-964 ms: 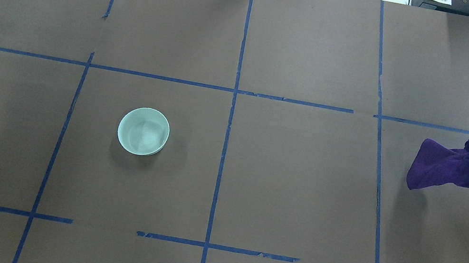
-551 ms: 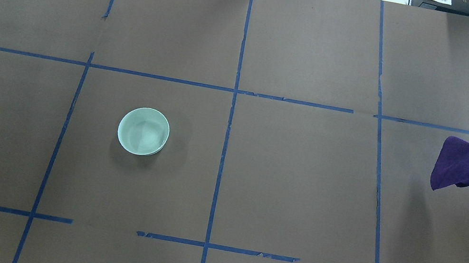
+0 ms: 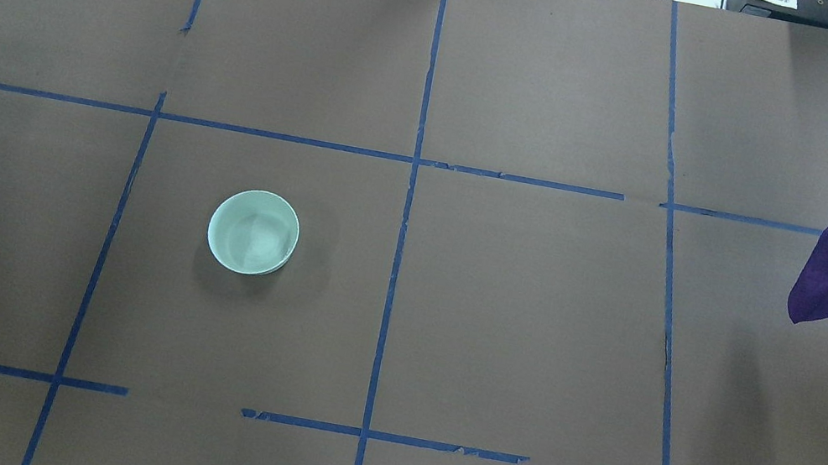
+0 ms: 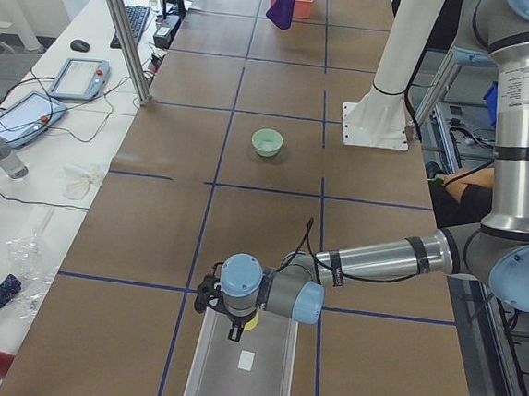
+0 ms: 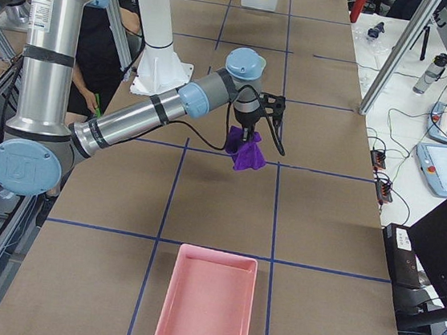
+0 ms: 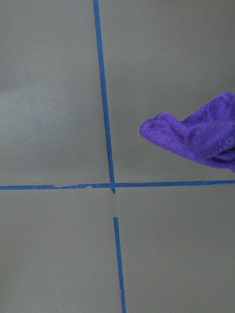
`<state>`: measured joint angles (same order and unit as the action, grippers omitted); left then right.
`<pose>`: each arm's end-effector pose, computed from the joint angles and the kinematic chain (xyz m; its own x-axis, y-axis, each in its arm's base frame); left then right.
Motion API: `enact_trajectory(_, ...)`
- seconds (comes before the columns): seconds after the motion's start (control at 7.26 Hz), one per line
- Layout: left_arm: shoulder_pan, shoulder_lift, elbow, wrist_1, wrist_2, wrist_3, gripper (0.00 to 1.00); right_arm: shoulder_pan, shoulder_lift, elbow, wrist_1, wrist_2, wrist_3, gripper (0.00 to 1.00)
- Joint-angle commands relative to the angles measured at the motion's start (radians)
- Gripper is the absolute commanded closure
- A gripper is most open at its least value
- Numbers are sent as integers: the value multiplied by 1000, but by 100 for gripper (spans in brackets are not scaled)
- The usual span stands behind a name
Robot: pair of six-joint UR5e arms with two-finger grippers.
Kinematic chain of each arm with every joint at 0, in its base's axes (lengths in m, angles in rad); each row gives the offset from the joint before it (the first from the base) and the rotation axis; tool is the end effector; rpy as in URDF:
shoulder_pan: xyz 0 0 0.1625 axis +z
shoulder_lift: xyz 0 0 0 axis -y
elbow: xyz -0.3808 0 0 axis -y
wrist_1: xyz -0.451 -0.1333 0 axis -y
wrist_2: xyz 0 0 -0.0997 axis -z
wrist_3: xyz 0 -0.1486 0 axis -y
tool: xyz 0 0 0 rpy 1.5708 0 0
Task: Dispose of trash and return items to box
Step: 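Lift the purple cloth with the right gripper and carry it to the pink bin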
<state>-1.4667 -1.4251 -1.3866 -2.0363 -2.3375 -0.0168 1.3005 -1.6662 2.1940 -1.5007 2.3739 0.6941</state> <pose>0.0203 -0.4852 0.7779 0.7082 0.1515 -0.6896 -0.0911 0.9881 0.1236 -0.1064 -0.4830 0.3436 0.5725 0.0670 0.8172 -0.1893 0.9805 0.0522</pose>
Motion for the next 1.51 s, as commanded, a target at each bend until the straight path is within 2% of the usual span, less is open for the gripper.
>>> enact_trajectory(0.0, 11, 0, 15, -18, -5, 1, 85, 20, -1, 7, -3, 2, -5, 100)
enact_trajectory(0.14, 13, 0, 14, -19, -5, 5, 37, 23, -1, 12, -3, 2, -4, 100)
enact_trajectory(0.28, 13, 0, 14, -21, -5, 9, 8, 26, -1, 13, -3, 2, -4, 100)
enact_trajectory(0.41, 13, 0, 12, -41, -2, 9, 0, 34, -1, 15, -4, 2, -5, 100)
enact_trajectory(0.55, 9, 5, -3, -51, 0, 9, 0, 37, -1, 19, -3, 2, -5, 100)
enact_trajectory(0.83, 2, 81, -119, -42, 12, 12, 0, 34, -1, 15, -4, 2, -4, 100)
enact_trajectory(1.1, -88, 106, -240, -16, 26, 11, 0, 45, -7, 13, -4, 2, -19, 100)
enact_trajectory(1.24, -140, 94, -353, 111, 30, 8, 0, 96, -9, 7, -56, 2, -124, 100)
enact_trajectory(1.38, -177, 54, -468, 271, 36, -3, 0, 177, -6, 4, -155, 2, -312, 100)
